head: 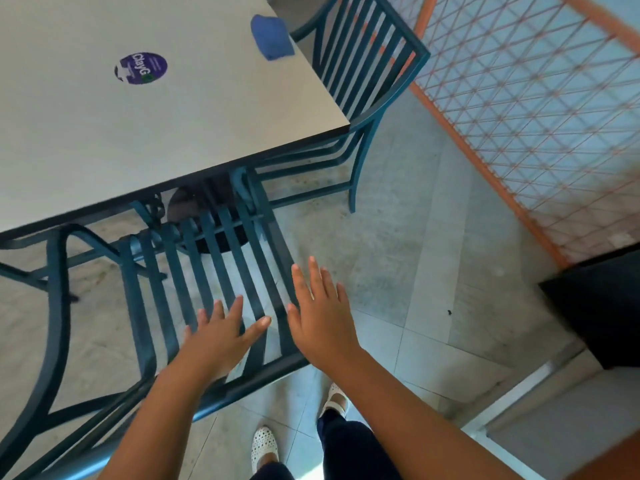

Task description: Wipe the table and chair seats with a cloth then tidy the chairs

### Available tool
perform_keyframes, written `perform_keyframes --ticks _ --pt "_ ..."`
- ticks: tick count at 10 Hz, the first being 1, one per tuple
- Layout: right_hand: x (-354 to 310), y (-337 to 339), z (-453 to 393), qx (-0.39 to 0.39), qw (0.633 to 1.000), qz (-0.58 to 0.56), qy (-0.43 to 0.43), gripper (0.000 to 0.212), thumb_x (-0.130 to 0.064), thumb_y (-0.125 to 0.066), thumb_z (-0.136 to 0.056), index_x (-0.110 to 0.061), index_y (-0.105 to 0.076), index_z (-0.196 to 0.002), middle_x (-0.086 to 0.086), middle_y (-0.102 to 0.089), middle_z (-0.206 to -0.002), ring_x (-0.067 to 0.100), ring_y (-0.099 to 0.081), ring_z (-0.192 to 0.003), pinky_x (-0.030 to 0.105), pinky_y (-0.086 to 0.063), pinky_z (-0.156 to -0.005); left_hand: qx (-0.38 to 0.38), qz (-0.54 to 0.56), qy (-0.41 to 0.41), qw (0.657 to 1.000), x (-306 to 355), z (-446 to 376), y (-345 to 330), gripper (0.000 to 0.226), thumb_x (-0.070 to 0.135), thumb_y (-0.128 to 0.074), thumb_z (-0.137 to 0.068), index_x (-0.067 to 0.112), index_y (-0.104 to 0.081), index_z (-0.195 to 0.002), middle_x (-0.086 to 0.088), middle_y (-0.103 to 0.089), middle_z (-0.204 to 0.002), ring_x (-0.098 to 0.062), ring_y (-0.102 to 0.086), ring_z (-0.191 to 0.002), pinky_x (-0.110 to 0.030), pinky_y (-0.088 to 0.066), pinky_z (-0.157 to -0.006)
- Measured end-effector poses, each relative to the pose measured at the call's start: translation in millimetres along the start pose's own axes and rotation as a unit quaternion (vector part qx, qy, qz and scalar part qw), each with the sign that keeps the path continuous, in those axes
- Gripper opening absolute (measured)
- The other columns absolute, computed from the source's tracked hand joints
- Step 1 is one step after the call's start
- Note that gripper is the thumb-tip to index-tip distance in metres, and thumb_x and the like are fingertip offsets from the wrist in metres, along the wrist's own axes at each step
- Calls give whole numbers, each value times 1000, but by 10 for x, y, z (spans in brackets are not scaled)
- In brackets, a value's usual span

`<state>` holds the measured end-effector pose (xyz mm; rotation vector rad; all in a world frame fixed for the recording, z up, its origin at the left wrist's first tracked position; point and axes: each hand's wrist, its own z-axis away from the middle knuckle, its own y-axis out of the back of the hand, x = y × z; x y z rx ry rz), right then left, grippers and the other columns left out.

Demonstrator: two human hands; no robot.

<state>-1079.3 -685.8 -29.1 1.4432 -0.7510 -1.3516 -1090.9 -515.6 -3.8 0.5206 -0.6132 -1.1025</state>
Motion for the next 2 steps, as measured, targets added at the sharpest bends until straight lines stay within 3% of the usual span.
perform_keyframes --ticks 1,2 --pt "422 178 -221 82 995 35 -35 59 -36 -39 -90 -14 -29 -144 20 -34 -148 39 -37 -133 52 -34 -102 78 -52 -8 996 620 -192 85 84 71 -11 -82 27 15 -148 -14 18 -156 -36 17 -142 -55 2 -114" --pt "788 325 -350 138 987 42 -69 61 -36 -41 -88 -13 -29 -144 21 -35 -147 38 -36 -134 53 -34 -102 122 -65 -56 989 1092 -318 152 82 69 -12 -85 25 16 -148 -15 21 -154 -37 19 -141 -54 4 -114"
